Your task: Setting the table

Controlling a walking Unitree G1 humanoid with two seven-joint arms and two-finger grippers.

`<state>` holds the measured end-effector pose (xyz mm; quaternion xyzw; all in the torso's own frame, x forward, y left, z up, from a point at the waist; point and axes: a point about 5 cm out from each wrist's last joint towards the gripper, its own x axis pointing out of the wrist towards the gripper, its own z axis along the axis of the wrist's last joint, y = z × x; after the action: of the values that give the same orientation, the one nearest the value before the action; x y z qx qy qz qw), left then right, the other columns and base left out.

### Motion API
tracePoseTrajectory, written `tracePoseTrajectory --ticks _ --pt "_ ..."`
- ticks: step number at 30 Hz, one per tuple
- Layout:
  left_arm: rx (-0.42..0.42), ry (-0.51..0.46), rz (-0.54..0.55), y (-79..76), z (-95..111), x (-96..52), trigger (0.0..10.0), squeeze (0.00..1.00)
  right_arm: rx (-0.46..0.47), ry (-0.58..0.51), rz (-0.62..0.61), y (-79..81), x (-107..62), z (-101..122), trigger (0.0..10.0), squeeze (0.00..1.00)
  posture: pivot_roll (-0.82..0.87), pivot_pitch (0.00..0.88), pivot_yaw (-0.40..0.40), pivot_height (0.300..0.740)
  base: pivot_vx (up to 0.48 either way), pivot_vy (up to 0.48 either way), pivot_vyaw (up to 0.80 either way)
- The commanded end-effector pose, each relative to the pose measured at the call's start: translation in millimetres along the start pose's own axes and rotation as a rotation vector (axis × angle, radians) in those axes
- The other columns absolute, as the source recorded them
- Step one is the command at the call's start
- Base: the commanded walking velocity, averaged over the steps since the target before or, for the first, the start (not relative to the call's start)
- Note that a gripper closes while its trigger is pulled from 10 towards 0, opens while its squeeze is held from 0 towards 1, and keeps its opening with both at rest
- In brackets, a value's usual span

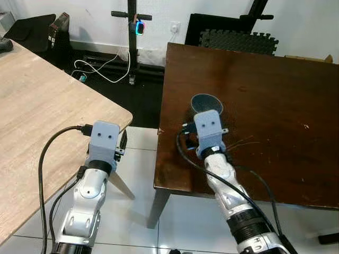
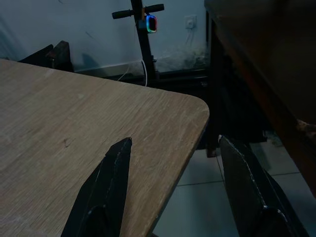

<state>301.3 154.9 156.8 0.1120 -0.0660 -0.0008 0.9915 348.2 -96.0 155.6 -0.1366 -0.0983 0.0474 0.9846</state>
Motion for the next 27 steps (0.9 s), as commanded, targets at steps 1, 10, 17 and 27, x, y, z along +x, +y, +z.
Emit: tracePoseTrajectory --ticks 1,10,17,27 --pt "0.001 0.015 -0.007 -3.0 -4.0 -2.0 10.0 0.0 0.03 0.041 -0.01 -0.3 -0.6 -7.9 10.0 0.0 0.01 0.158 -0.028 0.74 0.0 0.0 0.0" --pt "0.003 0.021 0.001 -1.4 -5.5 -4.9 10.0 0.0 0.343 0.202 -0.151 -17.2 3.1 -26.3 10.0 0.0 0.02 0.165 -0.035 0.74 0.0 0.0 0.0" --pt "-0.001 0.021 -0.001 -3.4 -5.2 -4.6 10.0 0.0 0.392 0.19 -0.115 -17.3 8.3 -27.5 10.0 0.0 0.02 0.165 -0.035 0.74 0.0 0.0 0.0" --pt "0.001 0.017 0.0 -2.2 -4.1 -4.0 10.0 0.0 0.384 0.198 -0.052 -5.7 19.4 -21.9 10.0 0.0 0.03 0.168 -0.033 0.74 0.0 0.0 0.0"
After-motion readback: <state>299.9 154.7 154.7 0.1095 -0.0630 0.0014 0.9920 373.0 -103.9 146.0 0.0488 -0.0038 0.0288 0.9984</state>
